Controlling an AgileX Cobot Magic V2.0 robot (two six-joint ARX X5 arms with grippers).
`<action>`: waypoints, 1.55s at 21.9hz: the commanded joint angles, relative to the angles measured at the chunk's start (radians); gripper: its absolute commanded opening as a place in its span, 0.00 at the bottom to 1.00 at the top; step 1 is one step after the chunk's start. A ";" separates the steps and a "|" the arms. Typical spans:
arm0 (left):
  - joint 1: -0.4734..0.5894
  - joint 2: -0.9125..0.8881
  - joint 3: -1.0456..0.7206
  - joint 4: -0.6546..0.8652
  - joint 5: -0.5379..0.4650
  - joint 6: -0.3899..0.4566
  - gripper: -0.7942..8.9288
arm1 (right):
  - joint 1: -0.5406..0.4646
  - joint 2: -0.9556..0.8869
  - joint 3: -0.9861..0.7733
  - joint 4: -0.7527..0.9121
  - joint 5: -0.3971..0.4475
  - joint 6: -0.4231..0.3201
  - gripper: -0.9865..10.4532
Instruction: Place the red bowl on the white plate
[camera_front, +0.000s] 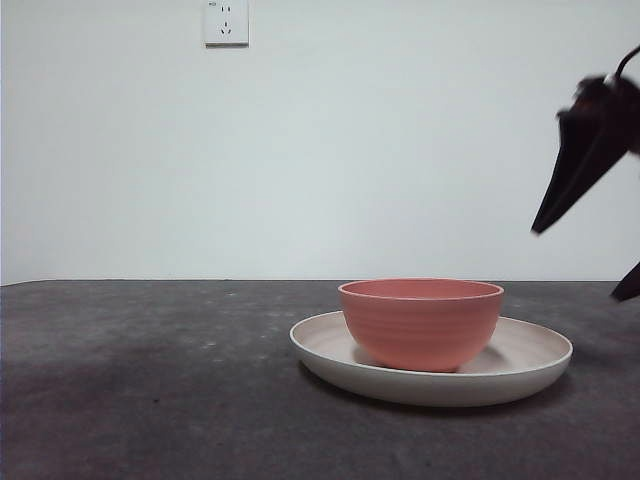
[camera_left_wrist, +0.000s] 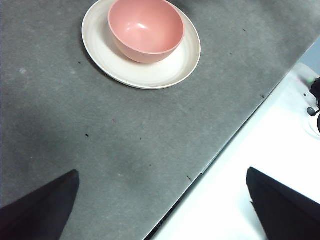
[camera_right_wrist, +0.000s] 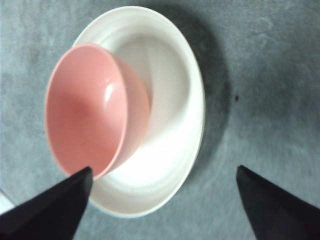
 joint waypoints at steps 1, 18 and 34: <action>-0.005 0.005 0.008 0.010 0.005 -0.003 0.63 | 0.019 0.064 0.016 0.044 -0.002 -0.019 0.41; -0.005 0.005 0.008 0.010 0.005 -0.003 0.63 | 0.086 0.260 0.016 0.212 0.061 0.098 0.30; -0.005 0.005 0.008 0.009 0.005 -0.003 0.63 | 0.093 0.258 0.083 0.143 0.076 0.144 0.09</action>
